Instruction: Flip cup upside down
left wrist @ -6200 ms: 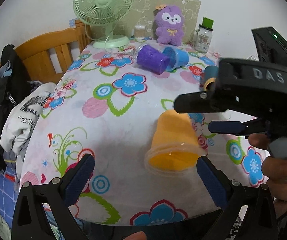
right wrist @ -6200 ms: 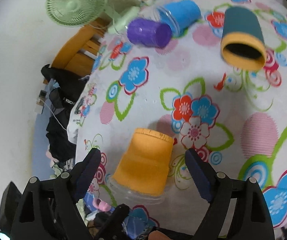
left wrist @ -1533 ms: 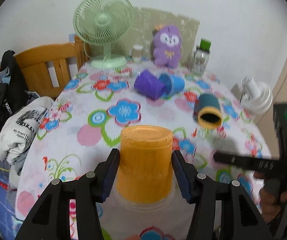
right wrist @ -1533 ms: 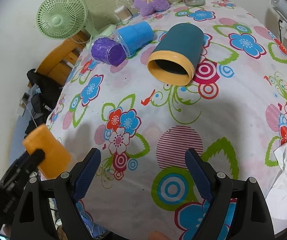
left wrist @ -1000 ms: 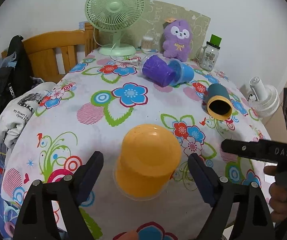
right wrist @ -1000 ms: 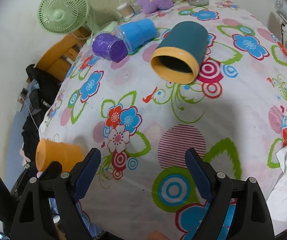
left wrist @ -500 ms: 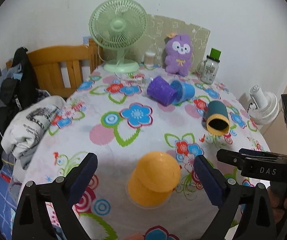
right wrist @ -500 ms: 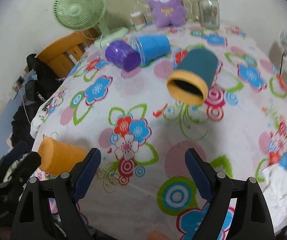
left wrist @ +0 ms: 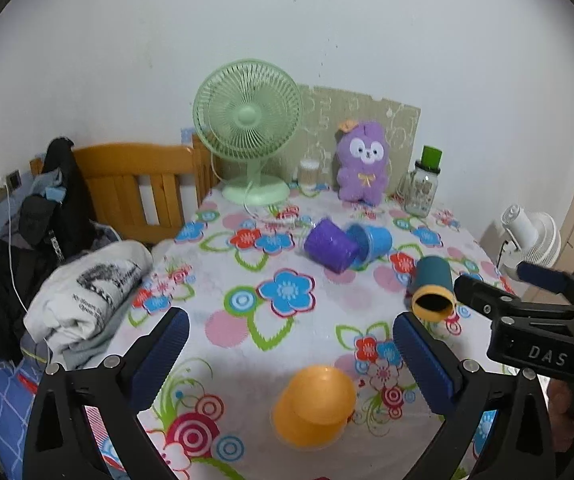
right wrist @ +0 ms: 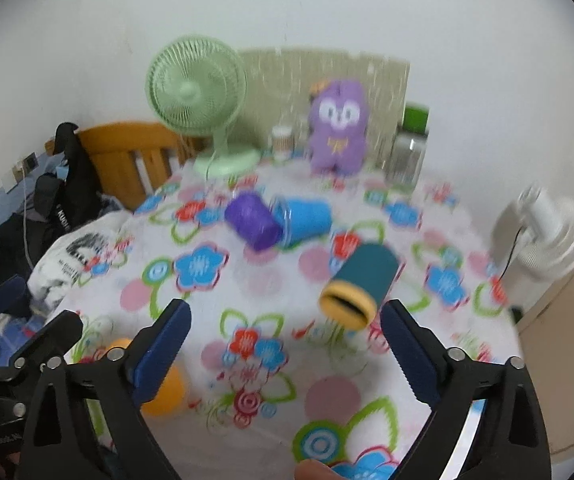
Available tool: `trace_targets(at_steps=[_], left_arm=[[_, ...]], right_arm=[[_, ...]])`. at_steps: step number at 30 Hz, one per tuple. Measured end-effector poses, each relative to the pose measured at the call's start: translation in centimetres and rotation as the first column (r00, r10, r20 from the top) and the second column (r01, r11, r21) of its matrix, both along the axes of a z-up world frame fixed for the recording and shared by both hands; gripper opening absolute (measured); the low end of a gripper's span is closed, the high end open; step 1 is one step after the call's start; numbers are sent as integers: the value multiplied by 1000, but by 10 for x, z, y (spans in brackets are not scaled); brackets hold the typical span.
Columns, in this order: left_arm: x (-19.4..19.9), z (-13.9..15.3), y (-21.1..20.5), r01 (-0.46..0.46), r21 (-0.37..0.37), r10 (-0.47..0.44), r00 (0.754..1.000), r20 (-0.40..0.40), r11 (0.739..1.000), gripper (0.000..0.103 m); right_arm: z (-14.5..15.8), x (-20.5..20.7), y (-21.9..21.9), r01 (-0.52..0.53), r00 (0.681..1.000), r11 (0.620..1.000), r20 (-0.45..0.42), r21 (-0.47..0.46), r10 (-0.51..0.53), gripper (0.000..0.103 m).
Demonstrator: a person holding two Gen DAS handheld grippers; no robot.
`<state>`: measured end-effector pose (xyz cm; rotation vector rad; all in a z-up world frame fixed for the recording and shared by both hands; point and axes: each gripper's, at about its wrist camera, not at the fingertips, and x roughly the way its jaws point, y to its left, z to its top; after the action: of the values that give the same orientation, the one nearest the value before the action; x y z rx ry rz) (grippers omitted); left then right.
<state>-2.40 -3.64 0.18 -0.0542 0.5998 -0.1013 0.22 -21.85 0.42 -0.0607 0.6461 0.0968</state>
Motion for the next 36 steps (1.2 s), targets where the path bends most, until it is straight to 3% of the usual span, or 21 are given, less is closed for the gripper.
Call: trace_targets(at_steps=[5,17,36], left_arm=[[-6,6,2,-11,-3,11,1000,21,1000,103],[-17,14,11,-46,-7,46,998,41,999,103],[-19,7,19,-69,-3,69,998,13,998,103]], right_arm=[[12,-12,8,14,998,999,55,-32,-12,101],[21,-25,12,30,995,999,94,-42,-26,102],[18,-27,25,2,996,999,84,-52,2,102]])
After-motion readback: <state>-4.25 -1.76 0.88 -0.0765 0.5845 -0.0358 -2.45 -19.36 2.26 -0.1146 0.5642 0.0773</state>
